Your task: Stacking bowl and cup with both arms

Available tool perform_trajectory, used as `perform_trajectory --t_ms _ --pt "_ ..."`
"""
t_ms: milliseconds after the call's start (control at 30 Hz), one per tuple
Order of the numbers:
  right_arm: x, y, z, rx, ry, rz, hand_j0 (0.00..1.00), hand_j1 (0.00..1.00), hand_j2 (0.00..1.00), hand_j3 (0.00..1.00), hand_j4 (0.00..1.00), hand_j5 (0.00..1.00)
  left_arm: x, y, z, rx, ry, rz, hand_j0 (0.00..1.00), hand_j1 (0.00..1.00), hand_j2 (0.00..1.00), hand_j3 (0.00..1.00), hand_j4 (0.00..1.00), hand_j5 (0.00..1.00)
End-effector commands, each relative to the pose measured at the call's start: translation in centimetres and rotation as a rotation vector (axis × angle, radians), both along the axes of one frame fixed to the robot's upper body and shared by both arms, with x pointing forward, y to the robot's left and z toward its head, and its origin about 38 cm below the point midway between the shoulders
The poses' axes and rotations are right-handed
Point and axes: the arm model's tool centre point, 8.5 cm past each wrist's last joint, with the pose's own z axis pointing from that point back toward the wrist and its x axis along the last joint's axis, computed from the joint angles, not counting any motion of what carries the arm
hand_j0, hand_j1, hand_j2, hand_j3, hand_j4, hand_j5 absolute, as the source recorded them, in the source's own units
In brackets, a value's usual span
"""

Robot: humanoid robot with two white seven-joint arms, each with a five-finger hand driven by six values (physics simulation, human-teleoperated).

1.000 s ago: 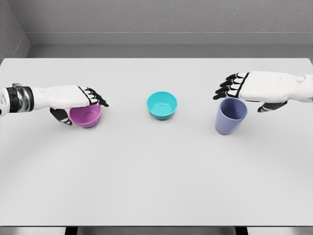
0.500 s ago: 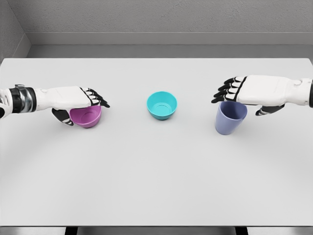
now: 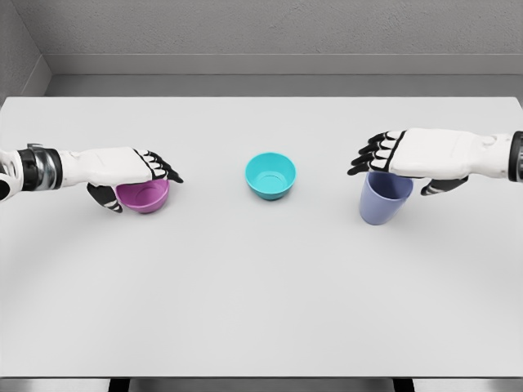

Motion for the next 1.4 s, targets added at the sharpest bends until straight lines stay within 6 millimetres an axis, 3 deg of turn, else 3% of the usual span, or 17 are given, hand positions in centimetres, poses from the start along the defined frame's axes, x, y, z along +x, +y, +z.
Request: perform_trajectory --t_ms 0,300,367,467,700,1000,1300,1367 --pt "0.0 0.0 -0.3 0.002 0.010 -0.003 1.00 1.00 1.00 1.00 1.00 1.00 0.0 0.0 0.0 -0.005 0.001 0.003 1.00 1.00 1.00 1.00 1.00 1.00" --pt "0.4 -0.2 -1.1 -0.001 0.029 -0.017 1.00 1.00 1.00 1.00 1.00 1.00 -0.2 -0.2 -0.4 0.006 0.014 -0.004 0.97 0.97 0.97 0.97 0.97 0.97" --pt "0.8 -0.6 -1.3 0.002 0.036 -0.034 1.00 1.00 1.00 1.00 1.00 1.00 -0.1 -0.2 -0.3 0.007 0.013 -0.006 0.92 0.92 0.92 0.92 0.92 0.92" --pt "0.9 -0.6 -1.4 0.002 0.039 -0.035 1.00 1.00 1.00 1.00 1.00 1.00 -0.1 -0.2 -0.3 0.007 0.013 -0.006 0.76 0.76 0.76 0.76 0.76 0.76" --pt "0.8 -0.6 -1.6 0.002 0.045 -0.036 1.00 1.00 1.00 1.00 1.00 1.00 -0.1 -0.1 -0.1 0.016 0.014 -0.006 0.61 0.61 0.61 0.61 0.61 0.61" --pt "0.8 -0.2 -2.0 0.004 0.051 -0.027 1.00 1.00 1.00 1.00 1.00 1.00 0.1 -0.9 1.0 0.011 -0.013 -0.029 0.60 0.60 0.60 0.60 0.60 0.60" --pt "0.9 -0.3 -2.2 0.004 0.054 -0.034 1.00 1.00 1.00 1.00 1.00 1.00 1.7 -7.6 3.5 -0.054 -0.074 -0.150 0.60 0.60 0.60 0.60 0.60 0.60" --pt "1.0 -0.3 -2.2 0.005 0.055 -0.036 1.00 1.00 1.00 1.00 1.00 1.00 1.8 -10.4 3.9 -0.065 -0.072 -0.198 0.61 0.61 0.61 0.61 0.61 0.61"
